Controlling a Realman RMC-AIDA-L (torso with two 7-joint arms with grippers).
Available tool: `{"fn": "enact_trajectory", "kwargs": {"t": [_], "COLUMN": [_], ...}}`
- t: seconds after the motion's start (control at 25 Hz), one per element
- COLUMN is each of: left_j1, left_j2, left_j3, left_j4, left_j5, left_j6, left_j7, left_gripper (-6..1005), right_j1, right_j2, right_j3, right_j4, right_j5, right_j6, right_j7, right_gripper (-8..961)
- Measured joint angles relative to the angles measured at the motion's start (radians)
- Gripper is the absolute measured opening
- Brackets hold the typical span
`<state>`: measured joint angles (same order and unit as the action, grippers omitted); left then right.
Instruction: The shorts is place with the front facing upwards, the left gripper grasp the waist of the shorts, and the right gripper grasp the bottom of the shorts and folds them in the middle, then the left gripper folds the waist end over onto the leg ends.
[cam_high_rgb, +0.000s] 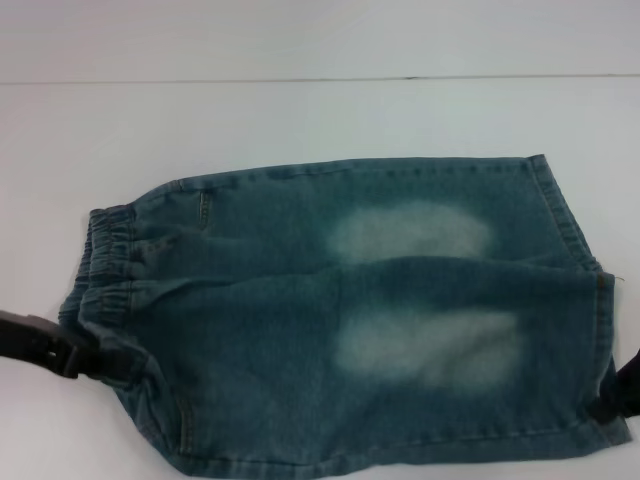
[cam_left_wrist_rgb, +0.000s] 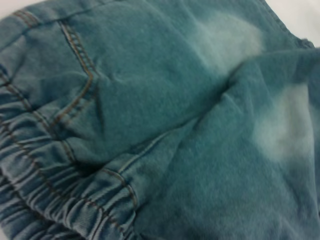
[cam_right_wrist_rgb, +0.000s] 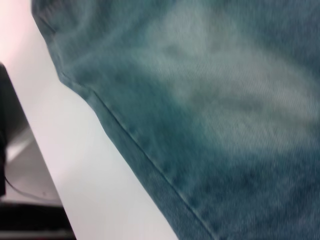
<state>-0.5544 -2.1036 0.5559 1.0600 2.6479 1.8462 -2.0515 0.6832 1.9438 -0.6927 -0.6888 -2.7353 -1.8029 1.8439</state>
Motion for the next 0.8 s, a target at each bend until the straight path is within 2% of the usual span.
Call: {"fn": "enact_trajectory", "kwargs": {"t": [0.16,0.28,0.48,0.6,0.8], "left_j1": [-0.028,-0.053,-0.067,-0.064,-0.057], "left_j2": [0.026,0.045,0.056,0.057,0.056], "left_j3": [-0.015,-0.060,-0.107,-0.127,-0.172], "left_j4": [-0.025,-0.065,-0.089,-0.109,-0.167], "left_j5": [-0.017,-0.030,-0.036,-0.052,-0.111], "left_j6": [-0.004,-0.025,-0.111,-0.179,-0.259], "left_j7": [-0.103,-0.144,-0.235,-0.277,-0.285], "left_gripper": [100,102,105,107,110], "right_j1": [-0.009,-0.025,-0.067,-0.085,-0.105], "right_j2": [-0.021,-0.037,-0.057,-0.052,-0.022], "right_j3": [0.123,0.195,0.287,0.294,0.300], "right_j4": [0.026,0.065,0.169,0.226,0.291], "right_j5": [0.040,0.115,0.317,0.428,0.559], "right_j6": [-0.029,-0.002,0.147,0.265,0.443], "right_j7": [-0.076,-0.101,-0.109,-0.139,-0.222], "right_gripper": [37,38,38,38,39]}}
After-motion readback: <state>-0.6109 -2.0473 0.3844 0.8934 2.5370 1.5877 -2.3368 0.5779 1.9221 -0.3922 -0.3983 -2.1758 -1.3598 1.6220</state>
